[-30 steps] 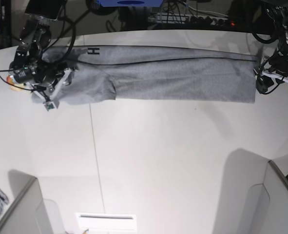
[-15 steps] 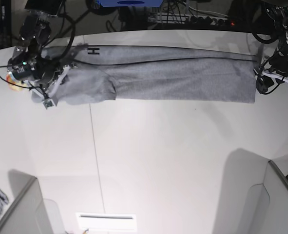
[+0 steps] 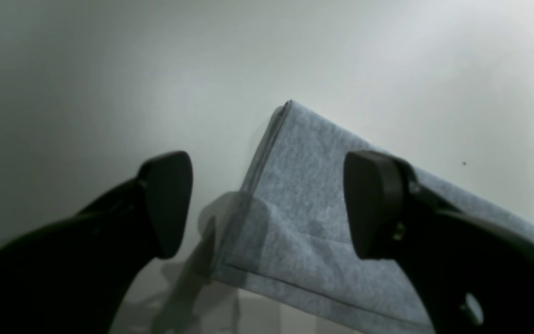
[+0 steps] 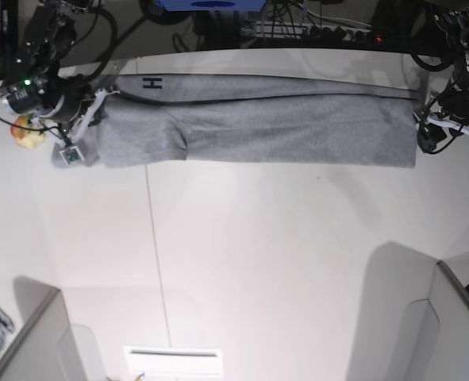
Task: Fold the T-shirt properly
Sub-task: 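Lay the folded edge onto the collar and hold it with both grippers, then pull the folded strip back toward the arms' base with both grippers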
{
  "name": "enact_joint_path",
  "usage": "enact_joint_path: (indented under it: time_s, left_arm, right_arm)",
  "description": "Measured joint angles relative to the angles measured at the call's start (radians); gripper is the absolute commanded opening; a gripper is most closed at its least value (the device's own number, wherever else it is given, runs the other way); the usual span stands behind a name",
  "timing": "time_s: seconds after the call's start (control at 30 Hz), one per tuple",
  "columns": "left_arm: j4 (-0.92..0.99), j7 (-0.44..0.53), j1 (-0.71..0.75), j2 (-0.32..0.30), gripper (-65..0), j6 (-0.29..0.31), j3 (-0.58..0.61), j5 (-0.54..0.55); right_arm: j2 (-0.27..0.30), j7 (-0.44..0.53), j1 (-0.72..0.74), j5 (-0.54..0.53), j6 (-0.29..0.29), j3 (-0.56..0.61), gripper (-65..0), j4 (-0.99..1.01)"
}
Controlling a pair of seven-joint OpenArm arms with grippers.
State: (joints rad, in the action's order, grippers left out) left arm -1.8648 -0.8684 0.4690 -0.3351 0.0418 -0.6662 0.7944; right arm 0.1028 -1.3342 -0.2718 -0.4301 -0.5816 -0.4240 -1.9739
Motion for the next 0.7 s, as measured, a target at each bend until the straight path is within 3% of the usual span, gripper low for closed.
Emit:
enact_joint_path:
  time_s: [0.17, 0.7]
  left_arm:
    - [0.001, 0.000, 0.000, 0.000, -15.8, 0.000, 0.000, -0.001]
    - [0.001, 0.000, 0.002, 0.000, -15.8, 0.000, 0.000, 0.000]
  right_arm:
    - [0.015, -0.002, -0.032, -0.068, 0.000, -0.021, -65.0, 0.000]
    - [0.018, 0.011, -0.087, -0.078, 0.000, -0.023, -65.0, 0.000]
